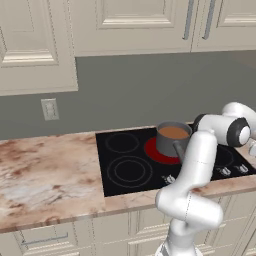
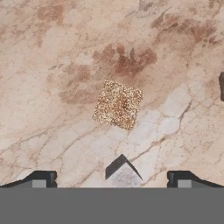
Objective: Pick up the sugar cube(s) and place them in the saucepan with hot chocolate.
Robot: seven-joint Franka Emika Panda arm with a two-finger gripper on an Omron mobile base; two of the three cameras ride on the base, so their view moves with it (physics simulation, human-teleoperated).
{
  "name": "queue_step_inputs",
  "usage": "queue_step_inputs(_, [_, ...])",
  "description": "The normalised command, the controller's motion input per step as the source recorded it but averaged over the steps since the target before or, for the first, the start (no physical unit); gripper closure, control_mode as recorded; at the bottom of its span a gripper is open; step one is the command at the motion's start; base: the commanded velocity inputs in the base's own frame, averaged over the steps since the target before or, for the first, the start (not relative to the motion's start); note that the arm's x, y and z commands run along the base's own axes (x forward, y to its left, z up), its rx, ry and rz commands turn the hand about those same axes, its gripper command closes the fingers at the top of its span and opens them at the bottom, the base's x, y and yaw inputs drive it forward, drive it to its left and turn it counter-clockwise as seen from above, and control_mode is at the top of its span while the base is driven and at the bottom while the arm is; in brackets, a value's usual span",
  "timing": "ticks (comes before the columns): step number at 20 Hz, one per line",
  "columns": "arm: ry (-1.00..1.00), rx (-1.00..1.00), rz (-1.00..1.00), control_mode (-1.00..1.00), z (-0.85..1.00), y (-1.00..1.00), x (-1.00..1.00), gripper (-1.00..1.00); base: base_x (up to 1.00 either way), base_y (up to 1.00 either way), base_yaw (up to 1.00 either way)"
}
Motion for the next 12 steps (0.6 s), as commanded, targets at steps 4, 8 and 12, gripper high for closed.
queue_step_inputs(4, [0.01, 0.00, 0.01, -1.00, 0.00, -0.09, 0.19, -1.00, 0.00, 0.00, 0.00])
queue_step_inputs(8, [0.01, 0.00, 0.00, -1.00, 0.00, -0.02, 0.00, -1.00, 0.00, 0.00, 0.00])
queue_step_inputs(12, [0.04, 0.00, 0.00, -1.00, -0.03, 0.00, -0.06, -1.00, 0.00, 0.00, 0.00])
